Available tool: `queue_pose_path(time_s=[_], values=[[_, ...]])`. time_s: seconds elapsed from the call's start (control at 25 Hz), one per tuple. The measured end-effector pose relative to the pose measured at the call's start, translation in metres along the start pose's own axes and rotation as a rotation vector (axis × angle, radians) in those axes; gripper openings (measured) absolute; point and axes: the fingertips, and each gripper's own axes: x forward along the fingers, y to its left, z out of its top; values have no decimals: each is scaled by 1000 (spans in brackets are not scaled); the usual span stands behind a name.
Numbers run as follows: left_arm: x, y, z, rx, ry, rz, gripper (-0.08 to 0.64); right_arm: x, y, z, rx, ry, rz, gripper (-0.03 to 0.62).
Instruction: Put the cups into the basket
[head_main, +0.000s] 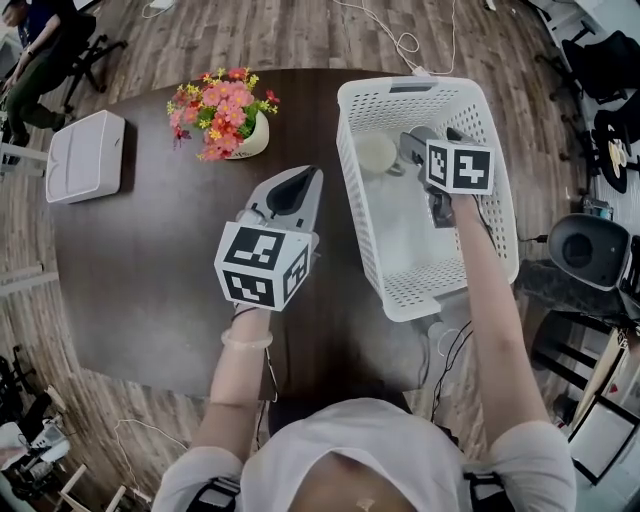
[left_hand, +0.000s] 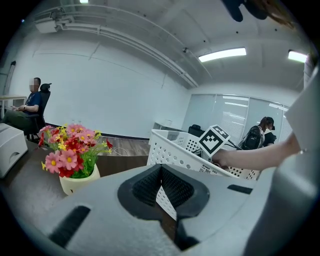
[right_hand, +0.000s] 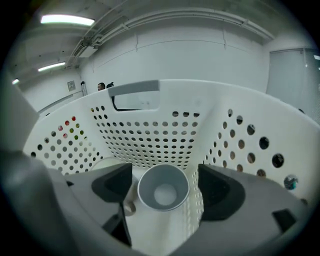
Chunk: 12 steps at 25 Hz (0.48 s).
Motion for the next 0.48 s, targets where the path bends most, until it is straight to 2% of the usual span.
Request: queue_pose_path(time_s=[0.2, 0.36, 0.4, 0.44, 0.48], values=[[-10, -11, 7, 8, -19, 2, 11, -16, -3, 2, 7, -21, -7, 399], [-20, -19, 13, 15, -33, 2, 11, -35, 4, 6, 32, -59, 24, 399], [-23, -22, 15, 17, -36, 1, 11, -41, 5, 7, 32, -71, 13, 384], [-26, -24, 16, 18, -40, 1, 11, -48, 3, 8, 28, -88, -21, 261], [-28, -27, 17, 20, -44, -1, 11, -56, 0, 11, 16, -111, -64, 24]])
